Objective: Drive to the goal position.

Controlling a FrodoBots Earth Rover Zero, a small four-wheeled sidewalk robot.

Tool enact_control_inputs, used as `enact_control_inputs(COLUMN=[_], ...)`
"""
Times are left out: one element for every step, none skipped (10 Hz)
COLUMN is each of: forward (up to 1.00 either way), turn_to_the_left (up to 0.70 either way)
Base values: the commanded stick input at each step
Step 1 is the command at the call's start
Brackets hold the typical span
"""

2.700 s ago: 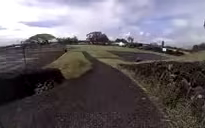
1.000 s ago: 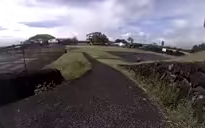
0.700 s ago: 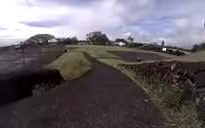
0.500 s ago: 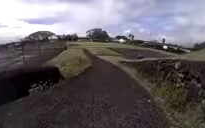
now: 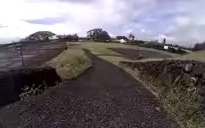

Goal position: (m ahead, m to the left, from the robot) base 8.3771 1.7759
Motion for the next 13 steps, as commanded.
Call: enact_control_inputs(forward=[0.50, 0.50, 0.50, 0.50, 0.50, 0.50, 0.50, 0.50, 0.50, 0.50, 0.50, 0.50, 0.50], turn_to_the_left=[0.00, 0.00, 0.00, 0.00, 0.00, 0.00, 0.00, 0.00, 0.00, 0.00, -0.09, -0.34, -0.50])
